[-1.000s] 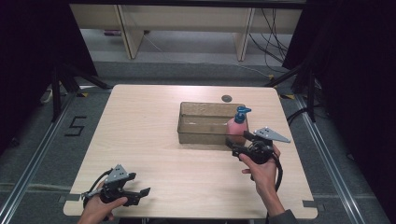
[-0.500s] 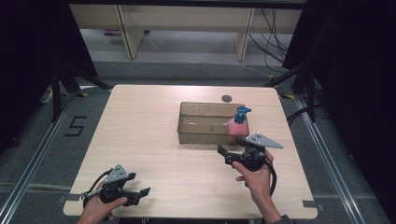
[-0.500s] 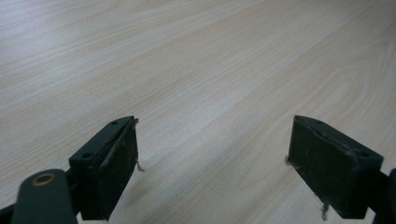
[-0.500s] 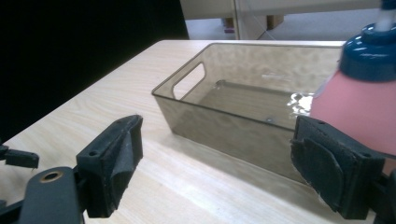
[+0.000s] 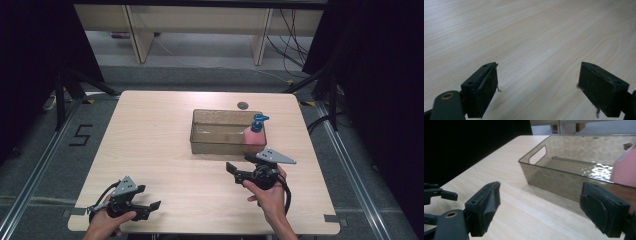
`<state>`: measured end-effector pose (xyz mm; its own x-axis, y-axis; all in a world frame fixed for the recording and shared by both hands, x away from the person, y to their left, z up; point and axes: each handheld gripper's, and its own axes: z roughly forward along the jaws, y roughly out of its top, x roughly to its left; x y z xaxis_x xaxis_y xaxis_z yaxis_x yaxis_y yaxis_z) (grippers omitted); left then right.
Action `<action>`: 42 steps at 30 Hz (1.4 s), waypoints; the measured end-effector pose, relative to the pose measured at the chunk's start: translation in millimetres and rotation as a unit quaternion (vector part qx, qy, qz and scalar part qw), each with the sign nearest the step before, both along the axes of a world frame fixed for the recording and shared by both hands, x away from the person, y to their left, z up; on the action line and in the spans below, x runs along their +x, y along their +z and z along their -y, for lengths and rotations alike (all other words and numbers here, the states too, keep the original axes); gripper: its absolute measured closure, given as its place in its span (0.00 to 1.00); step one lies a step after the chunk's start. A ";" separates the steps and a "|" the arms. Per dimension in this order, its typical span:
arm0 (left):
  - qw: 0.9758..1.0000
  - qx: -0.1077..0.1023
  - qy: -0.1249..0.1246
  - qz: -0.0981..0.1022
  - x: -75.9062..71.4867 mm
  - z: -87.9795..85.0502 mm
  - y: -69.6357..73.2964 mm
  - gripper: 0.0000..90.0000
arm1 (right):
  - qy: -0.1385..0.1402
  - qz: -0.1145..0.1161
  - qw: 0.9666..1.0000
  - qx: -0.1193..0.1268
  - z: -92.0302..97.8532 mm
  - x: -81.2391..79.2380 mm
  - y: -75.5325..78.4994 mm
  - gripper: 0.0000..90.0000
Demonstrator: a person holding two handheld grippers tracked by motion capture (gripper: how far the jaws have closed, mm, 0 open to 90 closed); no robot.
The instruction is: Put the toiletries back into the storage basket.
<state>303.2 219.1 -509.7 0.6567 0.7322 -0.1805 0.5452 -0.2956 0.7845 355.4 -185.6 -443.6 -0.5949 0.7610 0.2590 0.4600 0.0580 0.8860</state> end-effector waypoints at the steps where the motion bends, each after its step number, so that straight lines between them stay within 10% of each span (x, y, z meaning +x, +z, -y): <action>1: 1.000 0.000 0.000 0.000 0.0 -0.1 0.0 0.17 | 0.002 -0.005 1.000 -0.001 -0.2 -1.1 0.1 0.20; 42: 1.000 -0.002 0.001 0.002 0.0 -0.5 0.0 0.17 | 0.050 -0.035 0.998 0.016 -21.6 -29.3 -12.6 0.19</action>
